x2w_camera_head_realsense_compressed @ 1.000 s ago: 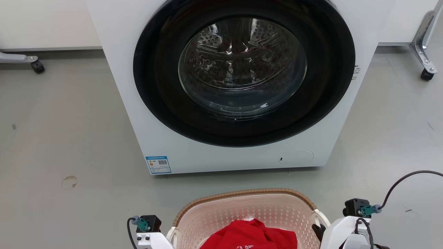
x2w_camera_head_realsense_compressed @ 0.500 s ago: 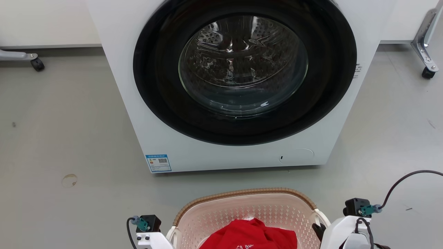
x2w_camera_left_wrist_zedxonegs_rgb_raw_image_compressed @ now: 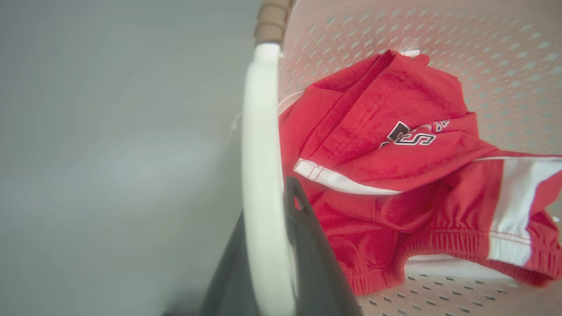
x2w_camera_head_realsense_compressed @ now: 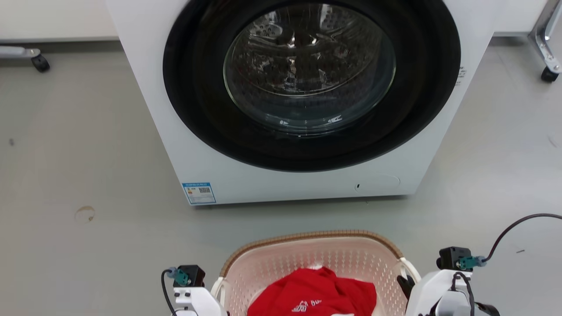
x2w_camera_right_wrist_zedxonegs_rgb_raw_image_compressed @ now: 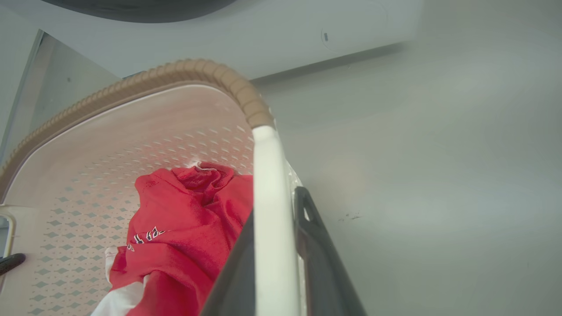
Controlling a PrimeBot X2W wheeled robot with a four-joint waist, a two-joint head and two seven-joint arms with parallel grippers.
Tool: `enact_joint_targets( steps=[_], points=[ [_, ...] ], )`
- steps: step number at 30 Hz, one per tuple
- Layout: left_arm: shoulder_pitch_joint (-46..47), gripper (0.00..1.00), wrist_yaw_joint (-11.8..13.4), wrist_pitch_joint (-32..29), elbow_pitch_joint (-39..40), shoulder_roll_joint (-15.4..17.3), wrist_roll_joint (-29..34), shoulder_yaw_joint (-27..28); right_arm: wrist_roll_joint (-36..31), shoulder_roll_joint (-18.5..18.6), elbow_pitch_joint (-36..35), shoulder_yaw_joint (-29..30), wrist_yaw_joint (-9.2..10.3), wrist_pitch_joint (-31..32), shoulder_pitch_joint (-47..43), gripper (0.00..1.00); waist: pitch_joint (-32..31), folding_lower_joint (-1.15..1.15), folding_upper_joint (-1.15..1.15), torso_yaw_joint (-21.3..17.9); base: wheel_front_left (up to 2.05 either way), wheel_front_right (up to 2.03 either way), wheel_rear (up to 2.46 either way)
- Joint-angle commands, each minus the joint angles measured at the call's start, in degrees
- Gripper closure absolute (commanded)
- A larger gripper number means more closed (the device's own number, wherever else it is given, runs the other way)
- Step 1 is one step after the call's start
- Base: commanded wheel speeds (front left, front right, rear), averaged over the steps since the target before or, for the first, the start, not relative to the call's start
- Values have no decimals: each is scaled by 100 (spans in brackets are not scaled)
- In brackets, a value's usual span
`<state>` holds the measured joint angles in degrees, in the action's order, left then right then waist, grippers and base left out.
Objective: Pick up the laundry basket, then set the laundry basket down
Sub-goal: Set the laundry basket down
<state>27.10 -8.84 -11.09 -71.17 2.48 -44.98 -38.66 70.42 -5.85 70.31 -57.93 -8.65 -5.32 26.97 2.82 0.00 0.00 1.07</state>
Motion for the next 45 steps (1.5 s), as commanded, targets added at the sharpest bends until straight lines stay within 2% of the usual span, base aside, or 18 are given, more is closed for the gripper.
enact_joint_targets(
  steps=[1, 12, 26, 33, 45],
  points=[
    [205, 100, 175, 57, -271, 937, 44, 160, -32, 873, 365, 89, 116, -242, 302, 100, 98, 0, 0, 3, 0, 0, 0],
    [681, 100, 324, 574, -256, 855, 146, 85, -368, 891, 365, 345, 116, -630, 759, 100, 1018, 0, 0, -59, 0, 0, 0],
    [1581, 100, 522, 1310, -242, 739, 203, 91, -972, 988, 365, 881, 116, -961, 1655, 100, 2599, 0, 0, -99, 0, 0, 0],
    [2121, 100, 599, 1800, -209, 652, 280, 61, -1599, 1114, 187, 1572, 116, -966, 2147, 100, 3345, 0, 0, -75, 0, 0, 0],
    [2713, 100, 653, 2172, -234, 539, 370, -24, -3141, 1172, -728, 3001, 116, -967, 1936, 100, 4181, 0, 0, -7, 0, 0, 0]
  ],
)
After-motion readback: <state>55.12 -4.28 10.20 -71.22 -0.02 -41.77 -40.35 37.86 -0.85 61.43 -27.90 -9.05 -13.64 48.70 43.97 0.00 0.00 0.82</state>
